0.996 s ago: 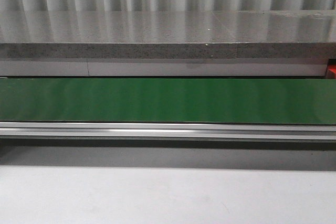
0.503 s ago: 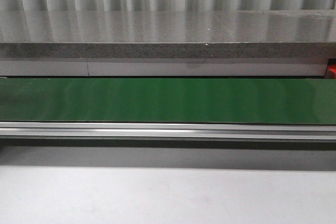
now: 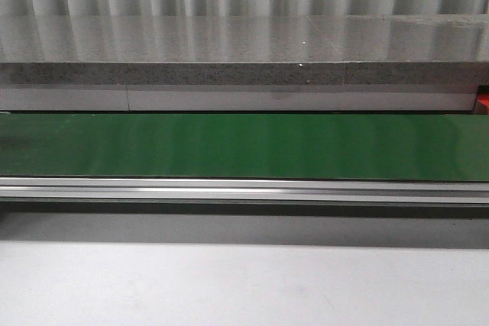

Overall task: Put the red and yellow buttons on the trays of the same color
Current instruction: 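Grasp a red push button with the left gripper and lift it, then set the red button on the near end of the belt, open left gripper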

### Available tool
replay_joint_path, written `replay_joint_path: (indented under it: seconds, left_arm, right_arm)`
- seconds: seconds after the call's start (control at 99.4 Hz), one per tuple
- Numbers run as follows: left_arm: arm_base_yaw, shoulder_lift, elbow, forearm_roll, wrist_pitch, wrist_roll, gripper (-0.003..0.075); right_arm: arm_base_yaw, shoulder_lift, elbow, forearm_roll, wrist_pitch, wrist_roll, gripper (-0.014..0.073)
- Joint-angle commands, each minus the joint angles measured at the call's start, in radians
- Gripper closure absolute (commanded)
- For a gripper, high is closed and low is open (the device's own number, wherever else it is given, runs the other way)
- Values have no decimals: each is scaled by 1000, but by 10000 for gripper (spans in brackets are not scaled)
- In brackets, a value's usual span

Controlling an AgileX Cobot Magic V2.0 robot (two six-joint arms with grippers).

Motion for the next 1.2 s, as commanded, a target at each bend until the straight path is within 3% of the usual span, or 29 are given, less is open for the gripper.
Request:
replay_joint_path:
  seconds: [0.0,0.141,0.242,0.413,0.614,0.845,0.865,0.966,1.188]
  left_arm:
    - [-7,-41,-33,-3,-44,0,554]
    - [-7,-41,-33,-13,-33,0,230]
    - [-7,-41,-33,-34,-33,8,100]
    - [-7,-69,-36,-122,-33,91,101]
    - [-3,-169,-44,-119,-48,94,101]
    - [58,-316,38,-30,-74,6,101]
    - [121,-378,111,29,-84,-42,101]
    - [204,-427,190,57,-98,-89,101]
    - [448,-466,389,66,-162,-94,101]
  right_arm:
    - [-3,-16,-16,-12,-80,-1,659]
    - [-3,-16,-16,-12,-80,-1,659]
    - [-3,-16,-16,-12,-80,-1,659]
    - [-3,-16,-16,-12,-80,-1,659]
    - [-3,-16,-16,-12,-80,-1,659]
    - [-3,-16,-16,-12,-80,-1,659]
    - [-3,-16,-16,-12,-80,-1,659]
    - [-3,-16,-16,-12,-80,-1,659]
    - [-3,-16,-16,-12,-80,-1,659]
